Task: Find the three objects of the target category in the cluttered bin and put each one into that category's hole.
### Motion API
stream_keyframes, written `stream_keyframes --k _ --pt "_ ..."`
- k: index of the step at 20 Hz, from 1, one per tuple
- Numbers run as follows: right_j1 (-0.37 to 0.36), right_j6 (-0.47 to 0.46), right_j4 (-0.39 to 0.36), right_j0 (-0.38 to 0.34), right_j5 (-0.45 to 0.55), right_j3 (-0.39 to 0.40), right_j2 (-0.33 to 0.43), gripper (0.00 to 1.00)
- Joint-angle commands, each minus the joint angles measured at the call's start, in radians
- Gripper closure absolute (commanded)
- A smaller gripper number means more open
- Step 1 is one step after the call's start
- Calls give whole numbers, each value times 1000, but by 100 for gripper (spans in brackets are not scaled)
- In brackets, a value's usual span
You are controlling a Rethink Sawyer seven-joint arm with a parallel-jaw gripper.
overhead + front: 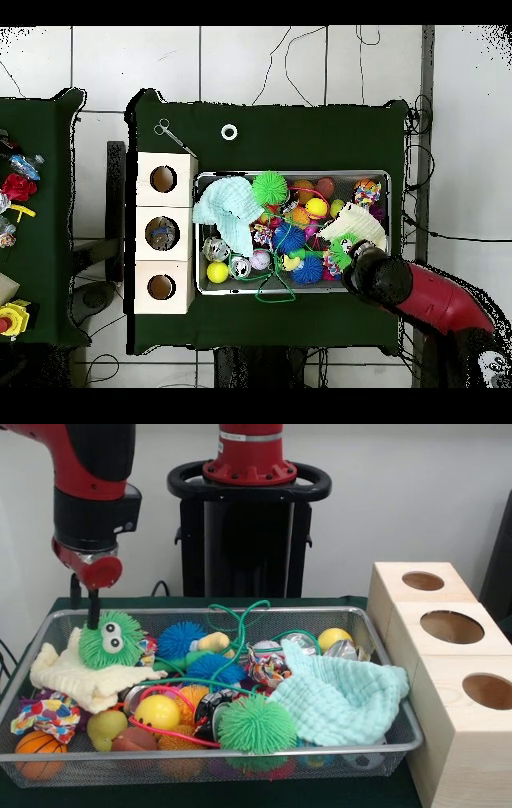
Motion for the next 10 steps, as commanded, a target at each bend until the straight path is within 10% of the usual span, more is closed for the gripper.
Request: stream_keyframes --k 1,10 --pt "18 -146 -65 -23 42 118 201 0" --pt "58 -147 -128 -147 -81 215 347 0"
